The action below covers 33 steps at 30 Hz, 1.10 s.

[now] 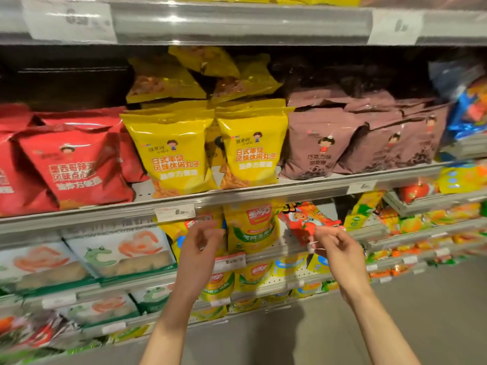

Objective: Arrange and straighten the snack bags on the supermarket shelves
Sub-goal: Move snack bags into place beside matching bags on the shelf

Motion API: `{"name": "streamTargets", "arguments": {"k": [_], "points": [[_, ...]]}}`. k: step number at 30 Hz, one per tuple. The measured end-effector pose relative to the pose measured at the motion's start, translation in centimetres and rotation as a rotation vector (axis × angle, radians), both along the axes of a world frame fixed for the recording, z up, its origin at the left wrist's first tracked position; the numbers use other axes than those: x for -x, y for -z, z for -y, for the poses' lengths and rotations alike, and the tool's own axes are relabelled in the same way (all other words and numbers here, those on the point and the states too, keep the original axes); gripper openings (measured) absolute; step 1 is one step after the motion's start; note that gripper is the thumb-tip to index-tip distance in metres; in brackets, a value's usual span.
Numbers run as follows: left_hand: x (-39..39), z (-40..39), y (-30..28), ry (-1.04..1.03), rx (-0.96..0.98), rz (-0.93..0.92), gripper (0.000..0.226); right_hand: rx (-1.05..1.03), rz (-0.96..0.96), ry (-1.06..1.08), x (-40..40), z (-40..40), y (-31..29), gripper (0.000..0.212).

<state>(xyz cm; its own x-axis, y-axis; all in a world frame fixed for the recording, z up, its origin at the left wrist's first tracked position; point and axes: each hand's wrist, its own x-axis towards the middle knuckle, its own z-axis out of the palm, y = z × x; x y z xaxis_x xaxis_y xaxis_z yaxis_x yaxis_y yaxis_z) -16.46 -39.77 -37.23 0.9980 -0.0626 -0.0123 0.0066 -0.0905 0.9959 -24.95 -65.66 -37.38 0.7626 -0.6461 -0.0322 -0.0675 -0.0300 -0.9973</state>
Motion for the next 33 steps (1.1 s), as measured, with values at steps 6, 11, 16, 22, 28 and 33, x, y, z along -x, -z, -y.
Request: {"name": "streamTargets", "arguments": {"k": [6, 11, 16, 22, 28, 33], "points": [[-1.3, 2.3, 1.1, 0.01, 0.041, -0.022, 0.011, 0.036, -0.049, 0.044, 0.4, 1.7, 0.8, 0.018], [-1.3, 3.2, 1.8, -0.007, 0.051, -0.036, 0.011, 0.017, -0.053, 0.034, 0.2, 2.8, 1.5, 0.018], [-1.3, 5.1, 2.3, -0.036, 0.064, -0.047, 0.013, 0.017, -0.065, 0.014, -0.7, 6.0, 2.5, 0.018], [-1.1, 10.2, 3.6, -0.109, 0.022, -0.075, 0.015, -0.082, -0.119, -0.063, -3.0, 12.9, 4.2, 0.029], [0.3, 18.5, 4.8, -0.209, -0.006, -0.14, 0.016, -0.008, -0.103, -0.167, -4.3, 19.9, 5.3, 0.015], [1.0, 22.5, 6.3, -0.245, -0.041, -0.167, 0.014, -0.023, -0.154, -0.209, -5.2, 23.4, 7.5, 0.01]]}}
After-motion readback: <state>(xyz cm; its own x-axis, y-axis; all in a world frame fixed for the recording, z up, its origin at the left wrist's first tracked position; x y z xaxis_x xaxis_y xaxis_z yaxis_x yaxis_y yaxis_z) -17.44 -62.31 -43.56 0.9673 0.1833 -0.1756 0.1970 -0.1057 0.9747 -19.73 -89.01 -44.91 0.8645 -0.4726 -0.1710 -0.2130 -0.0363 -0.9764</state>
